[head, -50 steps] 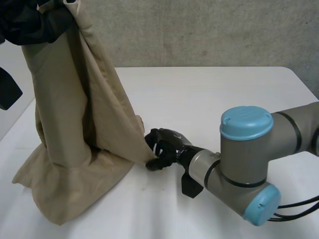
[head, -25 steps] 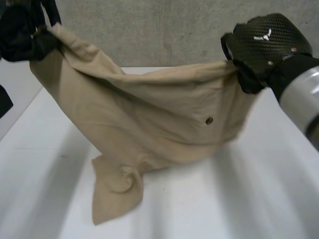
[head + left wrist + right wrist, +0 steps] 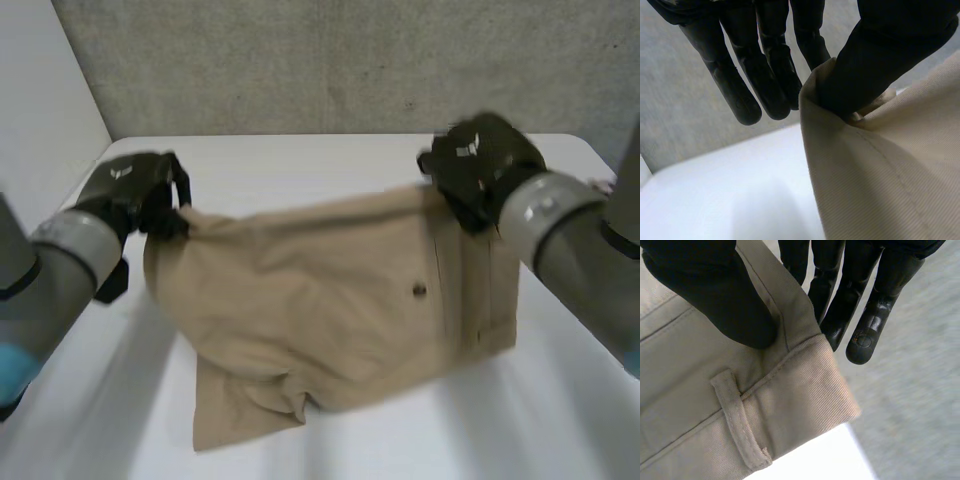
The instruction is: Fold the shorts.
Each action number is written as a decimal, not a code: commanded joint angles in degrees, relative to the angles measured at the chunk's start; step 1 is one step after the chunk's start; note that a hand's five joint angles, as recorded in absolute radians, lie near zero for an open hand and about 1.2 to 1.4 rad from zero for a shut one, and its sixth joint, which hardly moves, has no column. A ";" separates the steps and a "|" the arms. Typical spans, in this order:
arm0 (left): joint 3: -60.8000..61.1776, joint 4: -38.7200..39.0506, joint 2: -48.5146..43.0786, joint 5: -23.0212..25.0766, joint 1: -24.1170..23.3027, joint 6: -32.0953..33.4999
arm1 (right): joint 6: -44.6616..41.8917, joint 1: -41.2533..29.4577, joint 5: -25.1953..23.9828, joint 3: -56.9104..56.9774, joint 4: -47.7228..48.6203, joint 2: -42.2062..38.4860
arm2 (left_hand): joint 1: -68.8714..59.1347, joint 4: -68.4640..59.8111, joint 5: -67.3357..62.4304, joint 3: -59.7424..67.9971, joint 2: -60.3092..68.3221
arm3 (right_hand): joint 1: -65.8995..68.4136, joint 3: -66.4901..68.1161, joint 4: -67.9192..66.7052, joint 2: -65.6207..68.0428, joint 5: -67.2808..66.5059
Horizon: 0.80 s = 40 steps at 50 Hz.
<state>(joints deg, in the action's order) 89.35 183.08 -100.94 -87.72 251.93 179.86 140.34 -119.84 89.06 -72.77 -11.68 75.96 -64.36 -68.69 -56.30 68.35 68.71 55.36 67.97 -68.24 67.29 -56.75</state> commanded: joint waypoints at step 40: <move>23.58 10.90 0.83 -7.47 0.14 -9.00 | 0.72 2.77 -6.09 -32.68 22.75 -2.57 | -15.64 -11.31 -13.70 11.65 11.29 | 24.64 12.03 -11.76 12.71 -13.25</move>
<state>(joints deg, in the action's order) 109.92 198.55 -99.82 -95.07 251.72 170.67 140.95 -117.50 86.24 -100.67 8.77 75.18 -64.36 -68.69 -56.30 68.42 68.74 55.37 67.97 -68.24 67.29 -56.76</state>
